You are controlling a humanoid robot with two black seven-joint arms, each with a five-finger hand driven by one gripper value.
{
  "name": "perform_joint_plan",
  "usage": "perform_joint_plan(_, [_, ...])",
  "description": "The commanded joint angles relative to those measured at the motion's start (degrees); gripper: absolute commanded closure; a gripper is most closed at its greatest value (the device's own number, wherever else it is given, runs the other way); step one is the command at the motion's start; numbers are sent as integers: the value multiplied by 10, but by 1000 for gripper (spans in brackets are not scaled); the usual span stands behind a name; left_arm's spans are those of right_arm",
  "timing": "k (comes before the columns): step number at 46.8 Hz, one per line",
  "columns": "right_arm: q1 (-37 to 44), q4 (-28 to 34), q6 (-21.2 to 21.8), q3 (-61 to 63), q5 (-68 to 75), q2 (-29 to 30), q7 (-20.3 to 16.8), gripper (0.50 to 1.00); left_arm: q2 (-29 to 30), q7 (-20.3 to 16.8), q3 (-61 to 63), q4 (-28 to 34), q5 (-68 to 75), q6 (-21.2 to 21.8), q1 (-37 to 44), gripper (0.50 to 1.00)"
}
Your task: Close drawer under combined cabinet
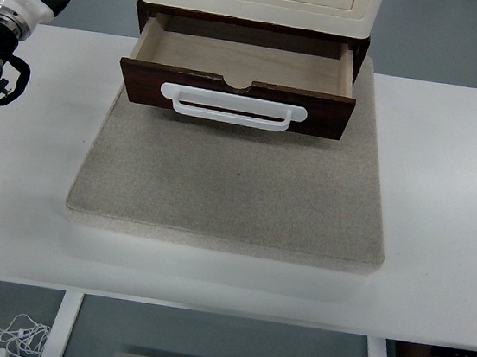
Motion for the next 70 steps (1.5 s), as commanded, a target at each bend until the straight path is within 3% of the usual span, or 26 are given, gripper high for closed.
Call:
perform_joint_plan(1, [0, 1, 0, 0, 0, 0, 0, 548, 11, 3, 1, -6, 0, 2, -9, 500])
perform_joint_plan(9, [0, 1, 0, 0, 0, 0, 0, 548, 51, 4, 12, -27, 1, 4, -53, 500])
perform_joint_plan(23, [0, 0, 0, 0, 0, 0, 0, 548, 103, 3, 20, -114, 16, 4, -96, 500])
perform_joint_plan(49, [0, 0, 0, 0, 0, 0, 0, 548, 198, 2, 89, -341, 56, -1, -179, 500])
perform_joint_plan(60, [0, 1, 0, 0, 0, 0, 0, 548, 200, 2, 123, -463, 117, 3, -178, 500])
perform_joint_plan(70, [0, 0, 0, 0, 0, 0, 0, 548, 191, 1, 179, -506, 168, -5, -181, 500])
